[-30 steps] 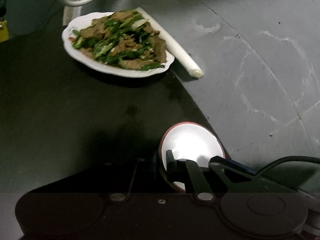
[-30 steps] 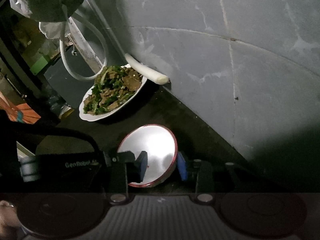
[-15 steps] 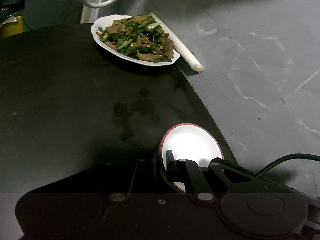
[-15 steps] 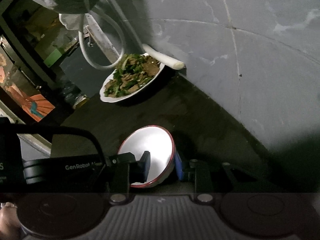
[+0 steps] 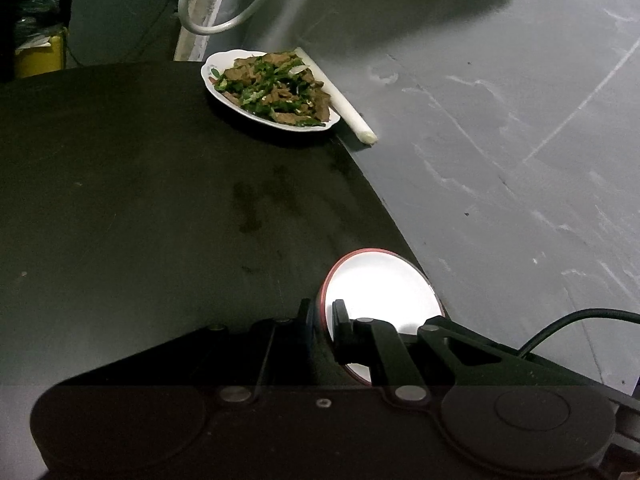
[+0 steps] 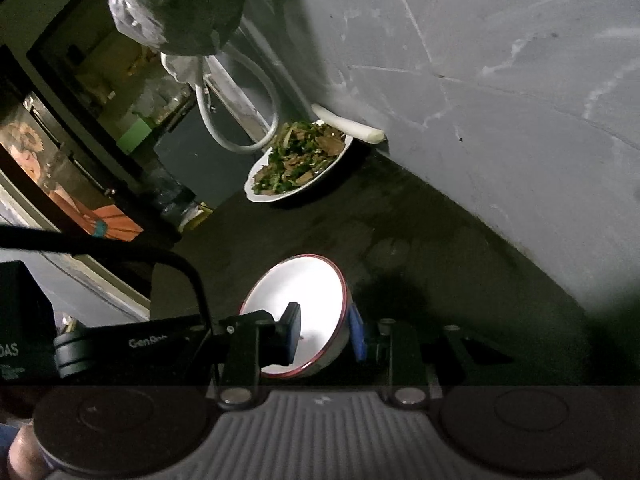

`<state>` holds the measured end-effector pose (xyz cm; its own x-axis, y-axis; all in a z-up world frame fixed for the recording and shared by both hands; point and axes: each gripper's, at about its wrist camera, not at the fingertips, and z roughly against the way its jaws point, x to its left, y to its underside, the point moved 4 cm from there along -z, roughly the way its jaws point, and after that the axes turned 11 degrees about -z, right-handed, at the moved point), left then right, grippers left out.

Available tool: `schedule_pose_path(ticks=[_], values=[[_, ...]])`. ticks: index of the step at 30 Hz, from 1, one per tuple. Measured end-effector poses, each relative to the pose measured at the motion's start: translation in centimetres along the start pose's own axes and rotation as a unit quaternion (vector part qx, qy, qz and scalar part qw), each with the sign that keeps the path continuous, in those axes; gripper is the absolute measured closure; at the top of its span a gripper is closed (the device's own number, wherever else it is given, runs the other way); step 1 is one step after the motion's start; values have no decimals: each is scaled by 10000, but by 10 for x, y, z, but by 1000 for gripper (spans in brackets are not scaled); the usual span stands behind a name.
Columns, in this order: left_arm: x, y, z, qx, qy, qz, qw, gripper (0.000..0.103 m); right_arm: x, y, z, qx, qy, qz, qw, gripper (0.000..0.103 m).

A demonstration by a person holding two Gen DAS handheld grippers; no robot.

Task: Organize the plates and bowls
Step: 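Lift the second white bowl with both tools and carry it toward the stack, then lower the second white bowl into the first white bowl with both tools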

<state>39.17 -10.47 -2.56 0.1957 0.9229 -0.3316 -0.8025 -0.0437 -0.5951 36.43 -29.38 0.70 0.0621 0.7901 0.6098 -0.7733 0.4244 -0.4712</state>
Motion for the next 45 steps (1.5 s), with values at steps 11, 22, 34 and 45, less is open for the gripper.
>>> schedule_pose_path(ticks=[11,22,34,45], values=[[-22,17,22,-33,137,-209,9997,93,-5,19,38,-96,-100,-104,9998,74],[-46,35,19,107,343,-392,9986,93,-28,34,63,-182,89,-305,9993,74],[-76,52,24,247,591,-610,9961,92,-52,51,91,-147,242,-541,9981,74],[-88,77,23,625,632,-754,9932,90,-75,69,104,147,409,-759,9962,74]])
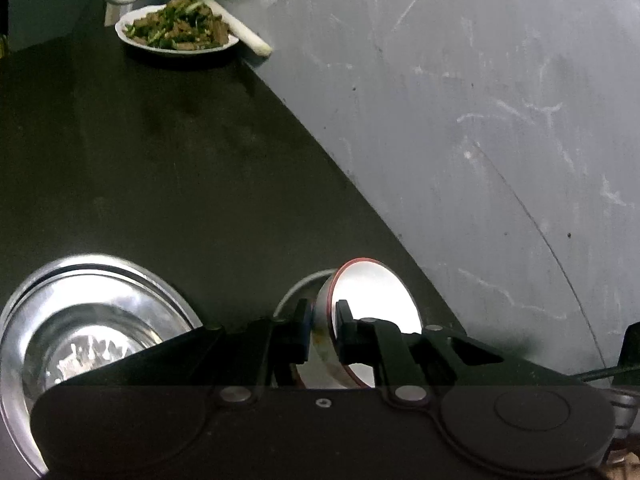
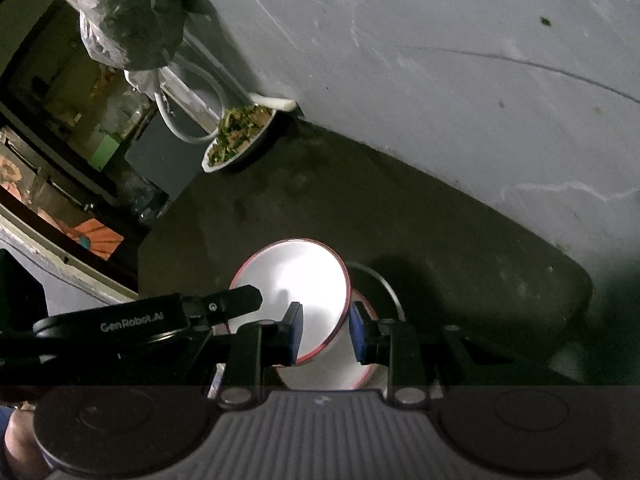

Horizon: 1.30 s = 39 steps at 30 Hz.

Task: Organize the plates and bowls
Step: 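Lower the second white bowl into the first white bowl with both tools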

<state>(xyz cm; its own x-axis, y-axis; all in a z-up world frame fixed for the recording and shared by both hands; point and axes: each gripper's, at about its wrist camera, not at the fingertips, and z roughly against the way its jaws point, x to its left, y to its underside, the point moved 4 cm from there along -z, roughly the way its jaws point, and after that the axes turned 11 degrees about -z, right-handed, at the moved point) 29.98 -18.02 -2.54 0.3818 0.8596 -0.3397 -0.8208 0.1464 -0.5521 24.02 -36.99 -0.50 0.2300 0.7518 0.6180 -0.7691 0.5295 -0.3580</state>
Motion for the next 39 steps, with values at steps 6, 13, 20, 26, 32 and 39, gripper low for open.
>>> schedule_pose_path(ticks=[6,13,20,26,32,39], values=[[-5,3,-5,133,-67,-76,9999,90,-9,6,0,168,90,-99,9998,74],[-5,7,-11,290,-154,-38,9995,91,-8,6,-3,251,185,71,9995,74],[-9,7,-11,351,-297,-101,9989,91,-7,7,-7,364,202,171,9990,74],[-14,6,-13,356,-388,-293,9982,90,-5,7,-10,406,248,300,9984,74],[-17,5,-13,364,-394,-316,9981,88,-7,7,-10,414,241,289,9984,74],[-16,3,-5,270,-373,-315,9984,75,-8,9,-10,455,187,329,9982,67]])
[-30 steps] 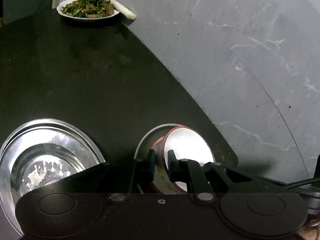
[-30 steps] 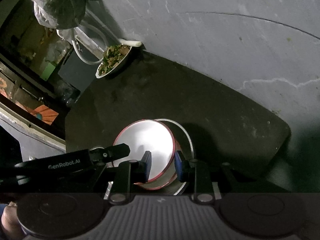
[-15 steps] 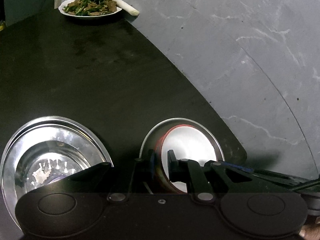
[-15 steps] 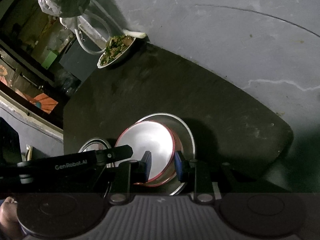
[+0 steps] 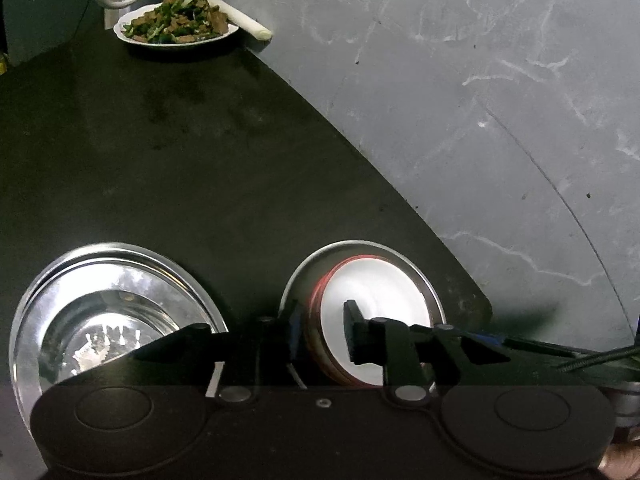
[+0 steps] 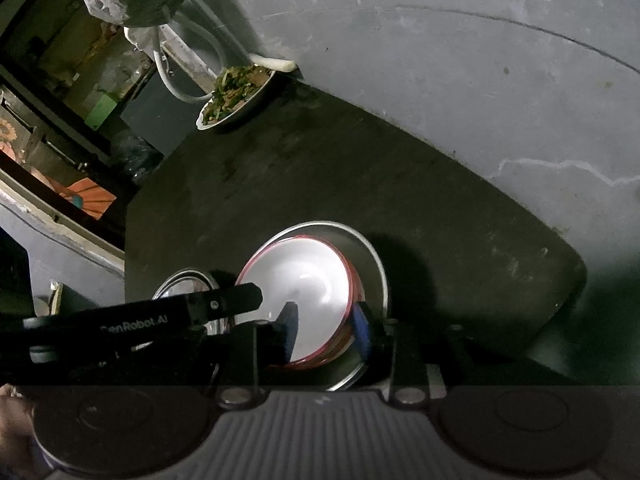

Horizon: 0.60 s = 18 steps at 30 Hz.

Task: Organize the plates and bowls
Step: 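Lower the second white bowl into the first white bowl with both tools, then open both tools and release the stacked white bowls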

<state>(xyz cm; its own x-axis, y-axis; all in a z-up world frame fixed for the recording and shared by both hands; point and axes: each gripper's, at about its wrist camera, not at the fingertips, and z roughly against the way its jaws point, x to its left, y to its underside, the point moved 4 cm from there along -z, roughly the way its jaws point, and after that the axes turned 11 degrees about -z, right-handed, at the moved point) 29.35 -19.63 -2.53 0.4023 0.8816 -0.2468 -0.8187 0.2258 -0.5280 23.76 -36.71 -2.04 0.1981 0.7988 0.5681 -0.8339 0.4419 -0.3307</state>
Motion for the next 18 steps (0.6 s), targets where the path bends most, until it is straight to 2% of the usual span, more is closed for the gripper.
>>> schedule_pose_path(ticks=[4,7,9,12,14,16,18], values=[[1,-1,9,-91,-2,-48,9999,67,0,-1,4,-58,-64,-52,9999,64],[4,-2,15,-175,-21,-52,9998,55,1,-2,9,-139,-96,-62,9998,61],[6,-3,19,-236,-45,-31,9997,41,2,-2,14,-204,-97,-60,9997,57],[10,-1,23,-282,-39,51,9996,24,2,-3,19,-298,-101,-110,9994,43],[14,0,25,-298,-23,132,9995,23,0,-4,22,-334,-123,-191,9992,35],[19,2,28,-328,-50,192,9993,15,-2,-4,25,-365,-106,-241,9990,27],[23,3,31,-372,-157,214,9990,3,-4,-4,28,-430,-66,-282,9987,18]])
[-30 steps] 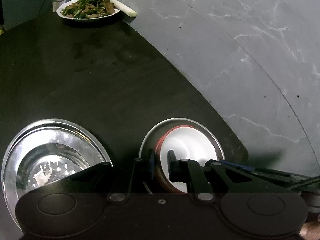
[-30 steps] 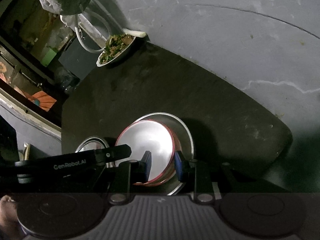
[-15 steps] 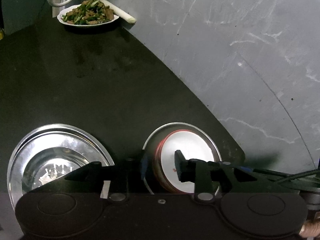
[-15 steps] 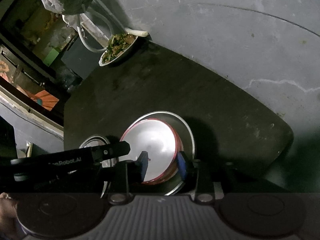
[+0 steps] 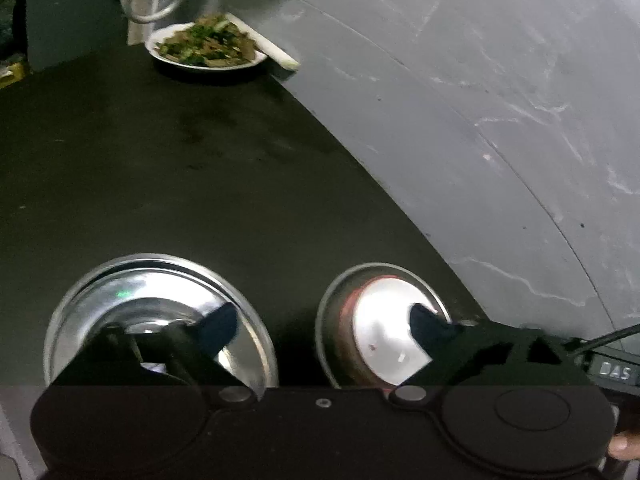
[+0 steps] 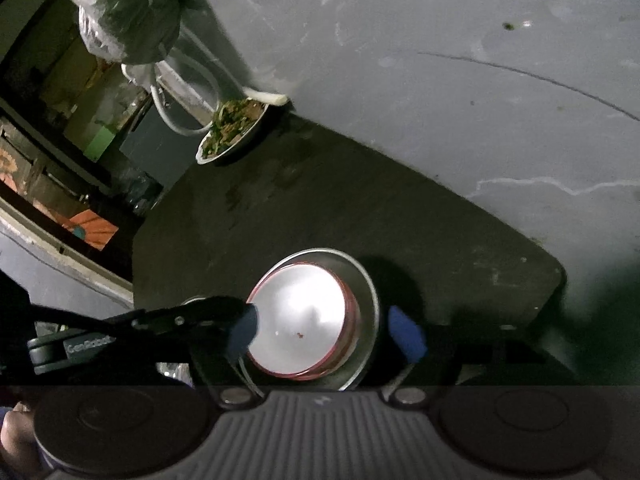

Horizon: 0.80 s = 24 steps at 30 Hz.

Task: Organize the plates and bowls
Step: 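Open both tools and release the stacked white bowls, then close the left tool on the steel bowl rim while the right tool grips it too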

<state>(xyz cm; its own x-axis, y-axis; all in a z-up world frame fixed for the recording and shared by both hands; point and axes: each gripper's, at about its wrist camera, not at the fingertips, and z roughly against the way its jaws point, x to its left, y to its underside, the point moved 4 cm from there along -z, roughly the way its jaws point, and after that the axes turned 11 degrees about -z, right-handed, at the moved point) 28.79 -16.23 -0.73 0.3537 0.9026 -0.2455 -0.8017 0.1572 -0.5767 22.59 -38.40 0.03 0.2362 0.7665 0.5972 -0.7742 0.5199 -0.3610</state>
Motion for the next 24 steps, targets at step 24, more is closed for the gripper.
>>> schedule_pose_path(ticks=[24], values=[[3,0,-15,852,-673,-1618,9808,1,-43,18,4,-247,926,40,9954,0]])
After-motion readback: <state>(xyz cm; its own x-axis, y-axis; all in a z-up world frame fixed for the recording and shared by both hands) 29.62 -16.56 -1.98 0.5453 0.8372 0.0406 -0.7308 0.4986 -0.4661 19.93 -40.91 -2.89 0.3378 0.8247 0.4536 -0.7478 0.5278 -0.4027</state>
